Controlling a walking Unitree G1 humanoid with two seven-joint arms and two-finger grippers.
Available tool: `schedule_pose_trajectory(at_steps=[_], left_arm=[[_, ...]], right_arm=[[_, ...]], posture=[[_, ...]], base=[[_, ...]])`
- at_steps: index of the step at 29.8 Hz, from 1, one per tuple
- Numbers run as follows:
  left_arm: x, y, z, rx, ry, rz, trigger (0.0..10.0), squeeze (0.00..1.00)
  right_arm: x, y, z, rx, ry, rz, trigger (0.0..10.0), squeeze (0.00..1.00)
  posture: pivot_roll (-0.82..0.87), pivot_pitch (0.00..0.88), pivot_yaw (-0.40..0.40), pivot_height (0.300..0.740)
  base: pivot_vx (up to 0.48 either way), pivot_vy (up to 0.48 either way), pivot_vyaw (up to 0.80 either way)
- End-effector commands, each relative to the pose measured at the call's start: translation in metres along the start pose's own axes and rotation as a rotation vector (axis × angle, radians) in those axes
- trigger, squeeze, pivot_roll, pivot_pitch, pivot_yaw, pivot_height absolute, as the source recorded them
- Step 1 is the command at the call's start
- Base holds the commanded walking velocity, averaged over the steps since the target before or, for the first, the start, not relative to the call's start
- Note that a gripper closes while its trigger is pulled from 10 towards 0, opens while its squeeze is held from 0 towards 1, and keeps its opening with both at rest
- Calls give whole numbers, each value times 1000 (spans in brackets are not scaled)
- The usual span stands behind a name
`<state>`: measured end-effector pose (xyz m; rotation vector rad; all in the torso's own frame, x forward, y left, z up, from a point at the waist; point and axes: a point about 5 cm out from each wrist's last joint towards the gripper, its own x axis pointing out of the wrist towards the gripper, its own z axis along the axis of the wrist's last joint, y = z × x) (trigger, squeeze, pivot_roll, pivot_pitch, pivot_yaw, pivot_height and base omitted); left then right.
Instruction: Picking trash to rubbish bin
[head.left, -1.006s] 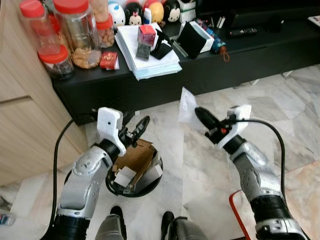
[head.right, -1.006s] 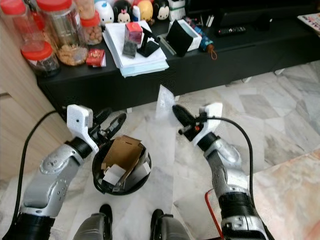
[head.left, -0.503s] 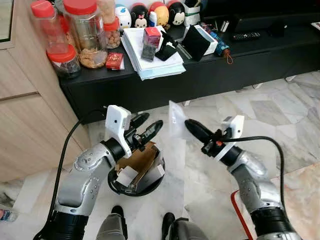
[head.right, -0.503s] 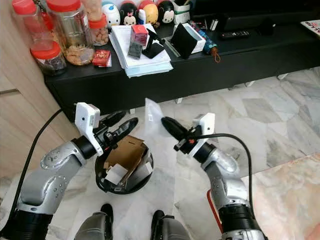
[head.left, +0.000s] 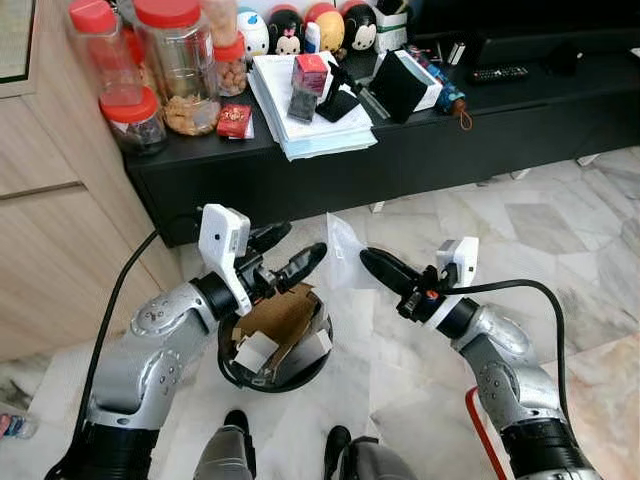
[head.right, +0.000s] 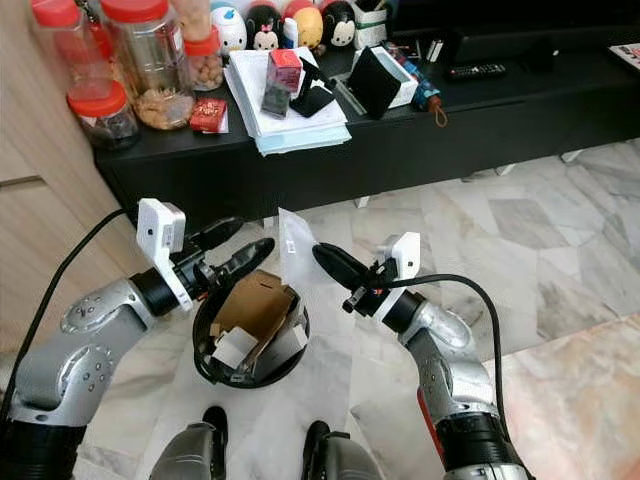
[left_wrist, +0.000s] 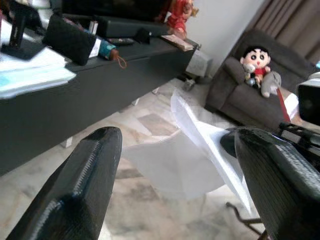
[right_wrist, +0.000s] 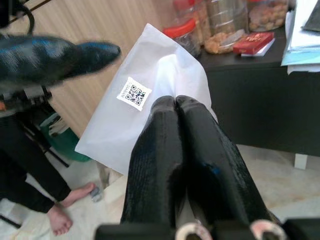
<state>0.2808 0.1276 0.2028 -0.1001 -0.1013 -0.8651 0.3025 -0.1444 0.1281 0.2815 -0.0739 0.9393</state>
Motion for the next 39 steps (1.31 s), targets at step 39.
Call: schedule_pose_trajectory(at_steps=[39], left_arm=[[-4,-20,-6,-47,188,-413,10000,0]], right_arm=[[-21,45,15,121,-112,359,10000,0]], posture=[[208,272,-103,740]], base=[[0,0,0]])
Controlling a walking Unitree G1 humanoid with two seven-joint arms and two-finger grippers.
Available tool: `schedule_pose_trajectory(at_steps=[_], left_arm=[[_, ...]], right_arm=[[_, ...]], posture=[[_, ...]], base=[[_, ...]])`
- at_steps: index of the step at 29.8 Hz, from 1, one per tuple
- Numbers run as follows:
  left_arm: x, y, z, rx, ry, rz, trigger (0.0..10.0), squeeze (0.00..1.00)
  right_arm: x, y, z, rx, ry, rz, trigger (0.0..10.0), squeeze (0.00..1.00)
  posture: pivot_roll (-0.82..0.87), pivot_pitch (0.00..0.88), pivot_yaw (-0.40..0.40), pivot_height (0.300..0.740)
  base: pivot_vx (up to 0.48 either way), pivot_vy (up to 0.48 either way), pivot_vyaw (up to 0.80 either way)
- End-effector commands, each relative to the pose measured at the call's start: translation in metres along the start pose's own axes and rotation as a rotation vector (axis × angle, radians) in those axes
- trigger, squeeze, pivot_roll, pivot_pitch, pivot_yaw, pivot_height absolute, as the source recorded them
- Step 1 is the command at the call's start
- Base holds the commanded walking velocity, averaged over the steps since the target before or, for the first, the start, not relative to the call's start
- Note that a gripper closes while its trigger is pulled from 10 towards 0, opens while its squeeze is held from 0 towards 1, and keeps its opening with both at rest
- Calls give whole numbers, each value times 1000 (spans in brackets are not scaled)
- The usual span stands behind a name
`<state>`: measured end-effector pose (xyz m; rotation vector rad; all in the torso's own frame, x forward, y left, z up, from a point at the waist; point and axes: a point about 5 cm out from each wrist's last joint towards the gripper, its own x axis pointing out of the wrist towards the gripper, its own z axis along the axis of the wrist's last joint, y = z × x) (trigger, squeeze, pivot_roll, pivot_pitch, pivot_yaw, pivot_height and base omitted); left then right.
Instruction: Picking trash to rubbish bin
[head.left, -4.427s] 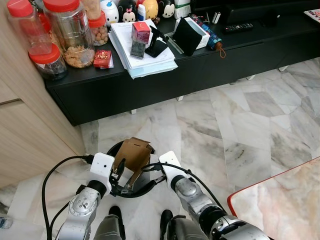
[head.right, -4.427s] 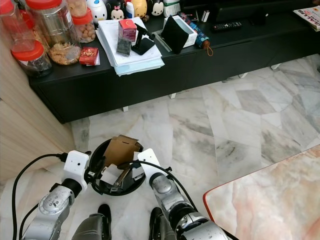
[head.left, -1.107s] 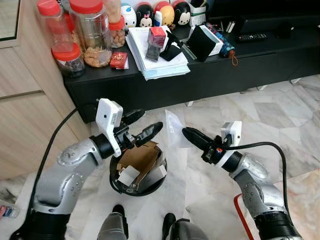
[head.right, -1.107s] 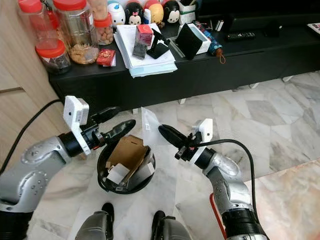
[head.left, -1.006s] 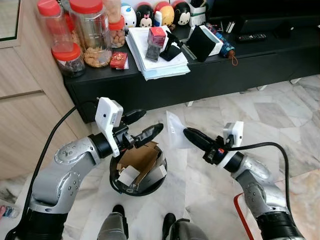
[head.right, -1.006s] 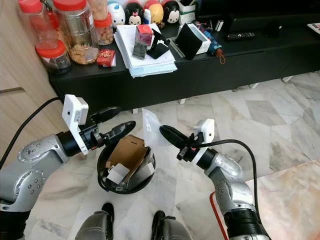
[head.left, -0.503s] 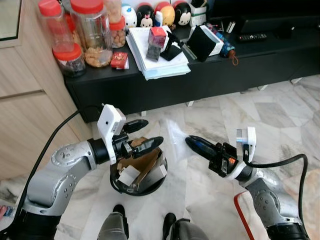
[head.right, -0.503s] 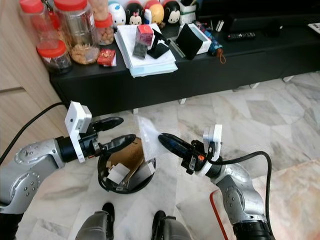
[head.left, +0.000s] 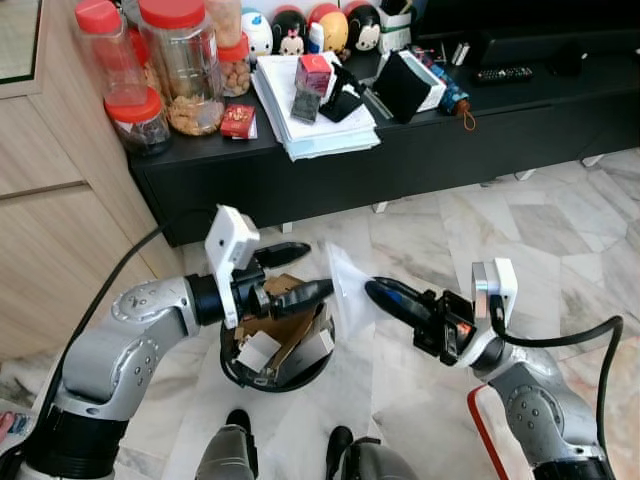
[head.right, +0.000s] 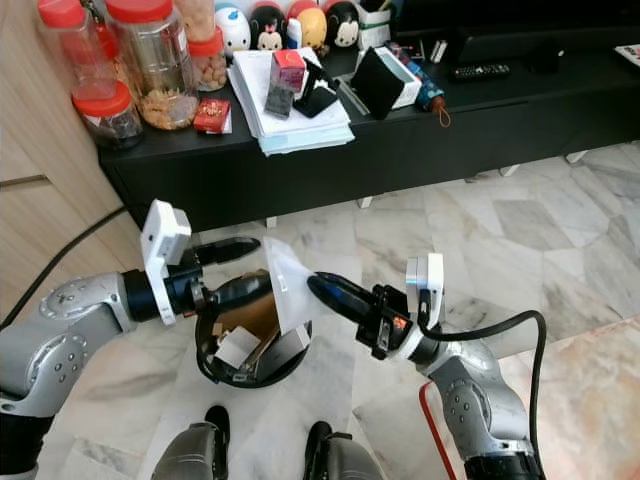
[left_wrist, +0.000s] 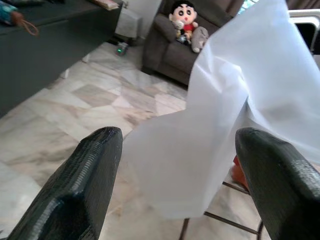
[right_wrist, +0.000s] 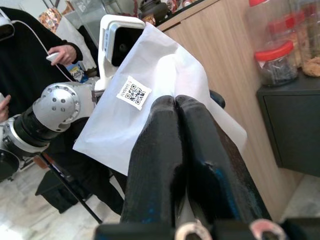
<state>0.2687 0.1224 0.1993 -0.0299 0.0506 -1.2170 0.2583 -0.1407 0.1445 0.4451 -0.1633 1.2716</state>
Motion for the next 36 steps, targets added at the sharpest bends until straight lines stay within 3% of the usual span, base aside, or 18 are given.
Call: schedule_pose_trajectory(at_steps=[1,8,9,11,12,36], left_arm=[[5,-10,-3,-31,28,-105,10000,0],[5,-9,-7,-23,59,-123,9922,0],[5,-9,-7,-22,60,-124,7490,0],[6,-9,-7,-21,61,-124,7490,0],[6,-8,-6,-26,55,-116,0,0],[9,-7,-2,-38,5,-84,0,0]], right_arm=[[2,5,2,-3,-11,15,10000,0],[5,7,2,4,-30,17,10000,0],[5,7,2,4,-32,15,10000,0],[5,7,3,4,-34,13,10000,0],[5,7,2,4,-34,12,10000,0],[7,6,-3,11,-31,-16,10000,0]], posture=[[206,272,-99,740],[204,271,-92,740],[203,271,-93,740],[203,271,-92,740],[203,272,-92,740],[204,272,-89,740]], base=[[0,0,0],[0,0,0],[0,0,0],[0,0,0],[0,0,0],[0,0,0]])
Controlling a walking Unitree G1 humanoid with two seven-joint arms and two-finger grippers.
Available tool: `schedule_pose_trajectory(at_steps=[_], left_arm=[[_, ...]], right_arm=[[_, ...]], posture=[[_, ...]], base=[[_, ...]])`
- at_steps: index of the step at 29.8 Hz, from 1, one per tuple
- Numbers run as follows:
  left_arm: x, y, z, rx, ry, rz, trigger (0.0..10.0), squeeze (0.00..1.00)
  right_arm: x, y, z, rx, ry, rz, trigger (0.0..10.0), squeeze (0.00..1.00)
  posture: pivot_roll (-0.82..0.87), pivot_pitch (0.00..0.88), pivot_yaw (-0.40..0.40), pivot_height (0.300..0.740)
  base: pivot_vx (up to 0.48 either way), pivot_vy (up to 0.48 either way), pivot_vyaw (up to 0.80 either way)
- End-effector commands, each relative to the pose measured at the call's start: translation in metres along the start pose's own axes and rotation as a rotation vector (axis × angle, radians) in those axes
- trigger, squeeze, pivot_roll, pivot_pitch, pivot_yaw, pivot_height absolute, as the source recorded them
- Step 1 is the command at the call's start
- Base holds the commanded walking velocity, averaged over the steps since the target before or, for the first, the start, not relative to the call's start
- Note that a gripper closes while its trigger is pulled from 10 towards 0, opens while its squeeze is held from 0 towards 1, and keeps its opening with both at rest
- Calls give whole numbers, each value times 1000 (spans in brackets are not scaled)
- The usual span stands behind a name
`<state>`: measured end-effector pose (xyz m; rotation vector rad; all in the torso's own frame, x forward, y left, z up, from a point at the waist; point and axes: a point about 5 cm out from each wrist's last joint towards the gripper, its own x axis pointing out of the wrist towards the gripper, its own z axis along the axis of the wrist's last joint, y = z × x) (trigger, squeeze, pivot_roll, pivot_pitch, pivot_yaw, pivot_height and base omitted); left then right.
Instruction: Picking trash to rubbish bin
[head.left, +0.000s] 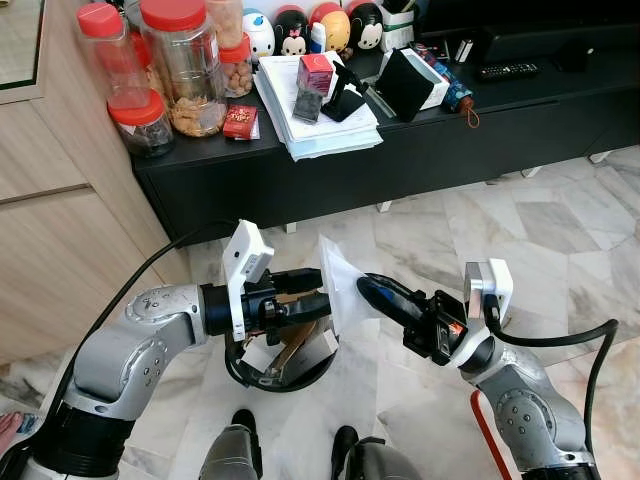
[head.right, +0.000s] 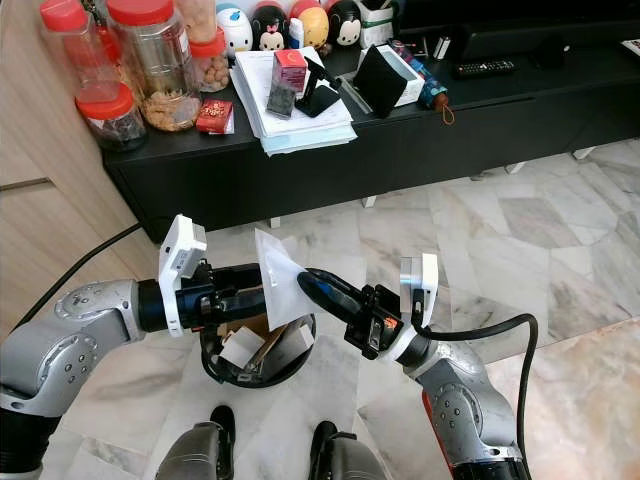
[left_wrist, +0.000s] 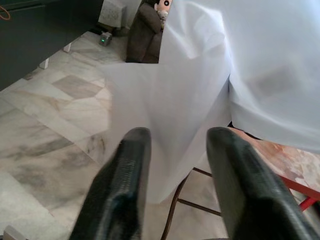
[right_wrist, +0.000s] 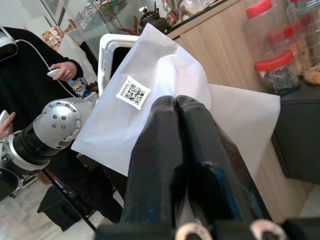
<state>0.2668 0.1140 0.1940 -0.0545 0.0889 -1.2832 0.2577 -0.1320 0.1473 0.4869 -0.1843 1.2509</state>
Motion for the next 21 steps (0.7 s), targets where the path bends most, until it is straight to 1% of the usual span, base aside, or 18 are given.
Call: schedule_pose_trajectory(at_steps=[1,21], left_arm=[[3,-3,4,-1,-16,-19,0,0],[3,-5,9,-22,-46,-35,0,0]], right_arm=[[-1,3,-2,-5,11,-1,10000,0],[0,0,-6,-6,25,-23,10000,0]], posture=[[204,272,-89,740],[204,266,-86,740]], base=[[0,0,0],[0,0,0]])
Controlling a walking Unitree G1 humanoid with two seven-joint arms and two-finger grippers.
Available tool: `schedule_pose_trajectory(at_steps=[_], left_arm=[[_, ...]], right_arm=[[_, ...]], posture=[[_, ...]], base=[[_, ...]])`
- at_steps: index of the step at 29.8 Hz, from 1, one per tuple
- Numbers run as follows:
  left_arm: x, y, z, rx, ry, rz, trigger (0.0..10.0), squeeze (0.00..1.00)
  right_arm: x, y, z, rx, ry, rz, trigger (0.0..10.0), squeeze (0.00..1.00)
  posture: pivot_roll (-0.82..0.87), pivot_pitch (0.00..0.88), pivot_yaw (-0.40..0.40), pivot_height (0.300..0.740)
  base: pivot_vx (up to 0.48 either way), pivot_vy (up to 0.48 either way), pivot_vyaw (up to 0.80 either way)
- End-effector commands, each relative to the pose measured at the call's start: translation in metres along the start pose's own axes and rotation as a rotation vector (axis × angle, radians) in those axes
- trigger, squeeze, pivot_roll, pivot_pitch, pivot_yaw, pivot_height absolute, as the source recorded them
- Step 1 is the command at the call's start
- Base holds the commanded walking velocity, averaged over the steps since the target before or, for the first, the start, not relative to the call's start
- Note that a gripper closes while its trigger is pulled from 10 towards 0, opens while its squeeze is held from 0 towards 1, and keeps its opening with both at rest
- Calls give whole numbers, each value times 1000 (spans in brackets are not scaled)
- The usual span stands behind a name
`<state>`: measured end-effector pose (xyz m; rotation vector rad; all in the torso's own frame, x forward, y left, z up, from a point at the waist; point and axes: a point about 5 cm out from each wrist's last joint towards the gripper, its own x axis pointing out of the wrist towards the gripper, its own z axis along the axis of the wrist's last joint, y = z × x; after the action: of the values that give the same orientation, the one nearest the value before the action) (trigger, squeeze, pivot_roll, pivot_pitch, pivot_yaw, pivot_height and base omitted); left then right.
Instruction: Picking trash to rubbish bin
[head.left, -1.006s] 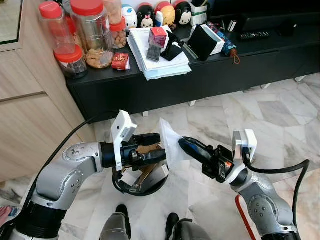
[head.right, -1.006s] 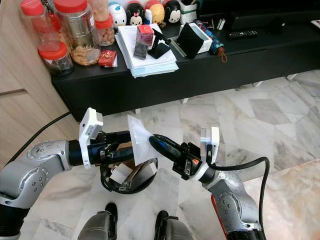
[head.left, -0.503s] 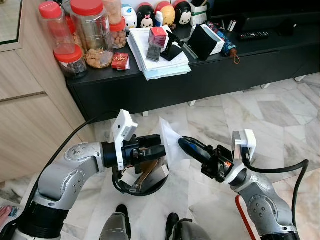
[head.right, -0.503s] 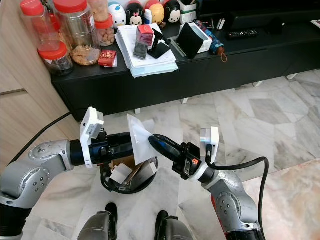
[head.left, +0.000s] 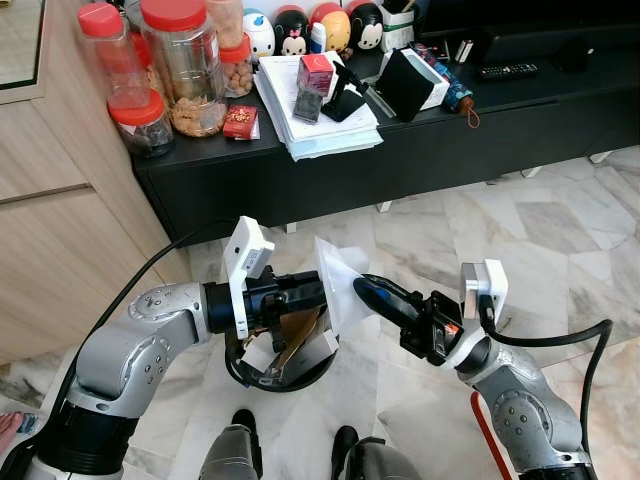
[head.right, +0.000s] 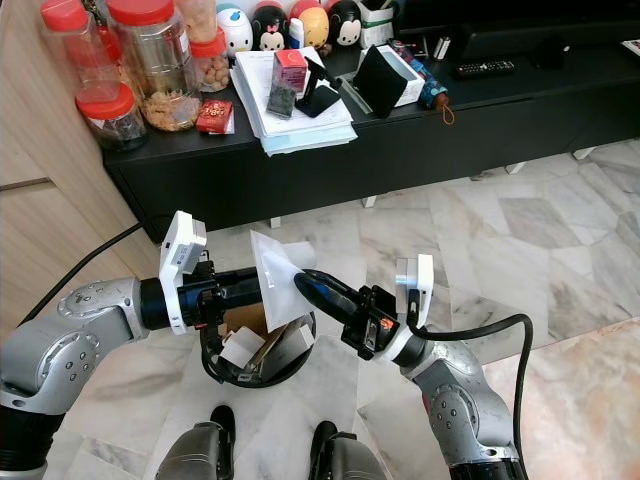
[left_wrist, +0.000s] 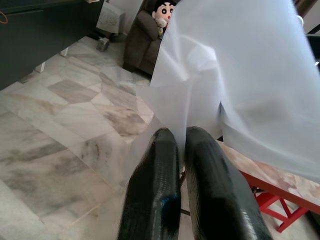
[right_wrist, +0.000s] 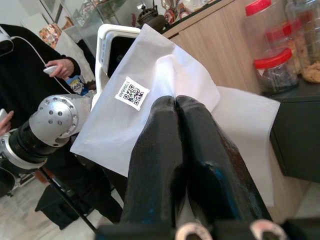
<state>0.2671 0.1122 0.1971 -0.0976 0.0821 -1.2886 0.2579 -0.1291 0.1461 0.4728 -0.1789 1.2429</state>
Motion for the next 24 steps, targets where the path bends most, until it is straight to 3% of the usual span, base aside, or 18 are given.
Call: schedule_pose_trajectory(at_steps=[1,17,18,19,20,21,24], left_arm=[[2,-4,6,5,-18,-28,0,0],[3,-6,7,-11,-31,-56,0,0],[4,-7,7,-9,-31,-58,0,0],[4,-7,7,-7,-31,-59,0,0],[4,-7,7,-4,-32,-56,2667,0],[5,-5,7,4,-35,-39,10000,0],[5,-4,7,3,-36,-37,10000,0]], right_arm=[[-2,0,-4,3,17,-15,10000,0],[1,-6,-12,-11,34,-73,10000,0],[1,-10,-12,-10,27,-101,10000,1000],[2,-11,-12,-7,23,-111,10000,1000],[2,-12,-12,-9,21,-118,10000,1000],[2,-12,-12,-12,22,-117,10000,1000],[4,-14,-12,-18,23,-140,10000,1000]], posture=[[205,257,-85,740],[209,231,-76,740],[209,231,-76,740],[209,231,-76,740],[210,227,-76,740],[210,227,-76,740],[211,227,-77,740]], base=[[0,0,0],[0,0,0],[0,0,0],[0,0,0],[0,0,0],[0,0,0],[0,0,0]])
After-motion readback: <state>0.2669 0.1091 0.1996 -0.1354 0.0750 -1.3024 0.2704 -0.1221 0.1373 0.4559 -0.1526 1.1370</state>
